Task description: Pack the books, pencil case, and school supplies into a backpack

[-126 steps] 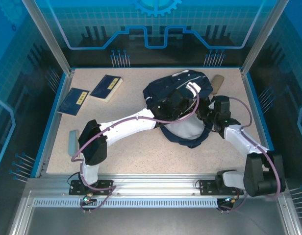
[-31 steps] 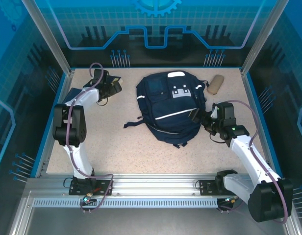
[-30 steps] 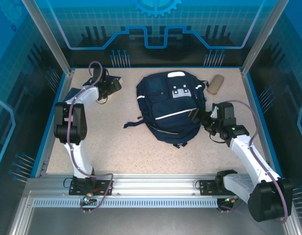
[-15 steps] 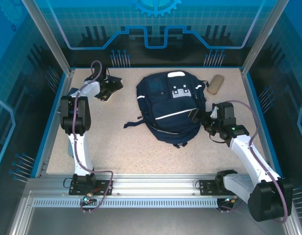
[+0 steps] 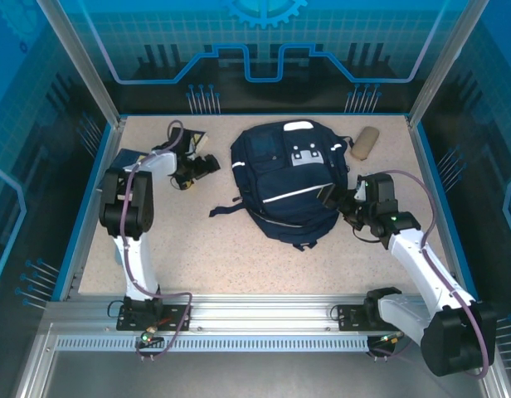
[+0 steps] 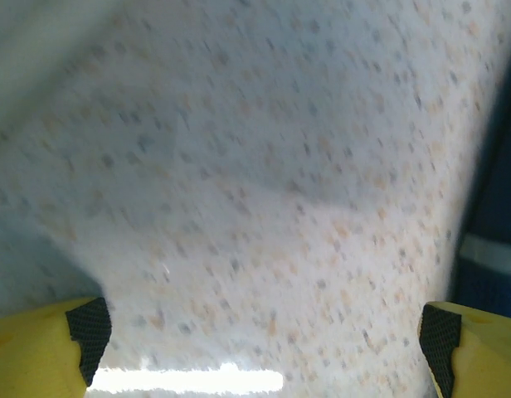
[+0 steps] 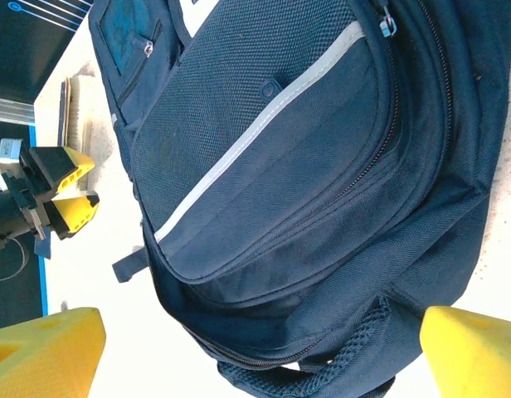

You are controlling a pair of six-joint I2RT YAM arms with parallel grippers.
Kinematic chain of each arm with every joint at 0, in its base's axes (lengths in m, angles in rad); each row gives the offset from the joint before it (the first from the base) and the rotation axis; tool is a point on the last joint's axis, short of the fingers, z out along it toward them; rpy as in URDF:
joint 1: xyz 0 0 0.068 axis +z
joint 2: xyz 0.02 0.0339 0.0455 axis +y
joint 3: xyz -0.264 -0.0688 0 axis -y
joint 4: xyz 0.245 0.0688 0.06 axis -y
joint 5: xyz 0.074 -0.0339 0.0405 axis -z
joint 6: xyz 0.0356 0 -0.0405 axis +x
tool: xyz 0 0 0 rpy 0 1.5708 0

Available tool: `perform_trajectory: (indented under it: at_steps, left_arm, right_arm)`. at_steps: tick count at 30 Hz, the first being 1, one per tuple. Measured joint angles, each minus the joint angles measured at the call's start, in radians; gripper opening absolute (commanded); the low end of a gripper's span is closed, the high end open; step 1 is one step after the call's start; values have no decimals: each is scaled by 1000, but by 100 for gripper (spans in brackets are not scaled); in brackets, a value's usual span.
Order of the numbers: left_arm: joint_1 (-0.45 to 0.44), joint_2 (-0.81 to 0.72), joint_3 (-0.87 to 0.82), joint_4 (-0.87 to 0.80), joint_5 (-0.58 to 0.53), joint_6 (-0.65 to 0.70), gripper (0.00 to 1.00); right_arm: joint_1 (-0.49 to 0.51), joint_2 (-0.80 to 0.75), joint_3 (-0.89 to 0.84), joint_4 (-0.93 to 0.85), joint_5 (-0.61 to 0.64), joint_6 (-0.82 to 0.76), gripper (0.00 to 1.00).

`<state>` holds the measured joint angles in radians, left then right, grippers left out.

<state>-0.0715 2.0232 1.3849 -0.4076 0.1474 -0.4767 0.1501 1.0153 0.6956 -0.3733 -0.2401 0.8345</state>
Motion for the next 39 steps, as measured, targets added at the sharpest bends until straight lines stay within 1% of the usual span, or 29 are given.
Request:
perform_trajectory:
  at_steps: [5, 7, 11, 14, 19, 25, 31, 36, 39]
  left_arm:
    - [-66, -142, -169, -8, -4, -23, 99]
    - [-73, -200, -203, -18, -11, -23, 99]
    - [-60, -303, -179, -21, -50, -18, 99]
    - [-34, -316, -109, -23, -73, -13, 99]
    - [36, -250, 42, -14, -121, 5, 99]
    - [100, -23, 278, -7, -137, 13, 99]
    - [116, 173, 427, -34, -137, 15, 99]
    - [122, 263, 478, -74, -134, 13, 99]
    - [127, 275, 479, -123, -99, 11, 99]
  right_arm:
    - [9, 5, 0, 0, 0, 3, 98]
    - [9, 5, 0, 0, 0, 3, 98]
    - [19, 12, 0, 1, 0, 3, 100]
    - [33, 19, 0, 6, 2, -2, 100]
    - [47, 19, 0, 7, 25, -10, 100]
    - [47, 18, 0, 3, 41, -24, 100]
    - [47, 18, 0, -5, 50, -24, 100]
    - [47, 12, 0, -18, 57, -24, 100]
    - [47, 4, 0, -24, 61, -24, 100]
